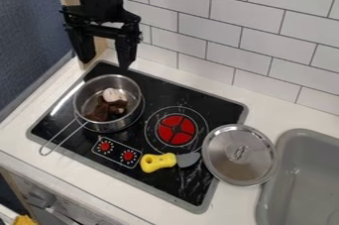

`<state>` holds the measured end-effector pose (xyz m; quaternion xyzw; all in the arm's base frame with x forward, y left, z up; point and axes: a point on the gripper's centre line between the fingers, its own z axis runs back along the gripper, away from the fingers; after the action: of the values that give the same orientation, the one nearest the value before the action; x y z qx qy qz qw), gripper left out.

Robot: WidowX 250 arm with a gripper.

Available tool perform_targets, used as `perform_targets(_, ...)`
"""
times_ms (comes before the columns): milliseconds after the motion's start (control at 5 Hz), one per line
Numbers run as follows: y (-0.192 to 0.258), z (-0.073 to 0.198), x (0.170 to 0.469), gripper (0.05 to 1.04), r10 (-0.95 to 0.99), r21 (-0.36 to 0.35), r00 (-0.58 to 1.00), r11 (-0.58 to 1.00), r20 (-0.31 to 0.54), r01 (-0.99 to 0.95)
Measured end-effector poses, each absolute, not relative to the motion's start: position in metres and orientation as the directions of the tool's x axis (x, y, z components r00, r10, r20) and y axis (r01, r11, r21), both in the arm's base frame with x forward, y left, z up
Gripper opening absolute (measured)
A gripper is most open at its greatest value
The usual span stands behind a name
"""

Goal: Move the yellow knife to top rigth of burner

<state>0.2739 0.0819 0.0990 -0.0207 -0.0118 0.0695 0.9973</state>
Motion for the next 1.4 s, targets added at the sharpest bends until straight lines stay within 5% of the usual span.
perform_targets(200, 0.081, 0.089, 0.272, 1.0, 0.14, -0.046, 0.99, 0.989, 0.001, -0.14)
perform_targets(800, 0.014, 0.06, 0.224, 1.0, -0.259, 0.033, 0.966, 0.965, 0.012, 0.258)
perform_targets(1400, -0.016, 0.001, 0.218, 1.0, -0.556, 0.101, 0.828, 0.821, -0.075, 0.561)
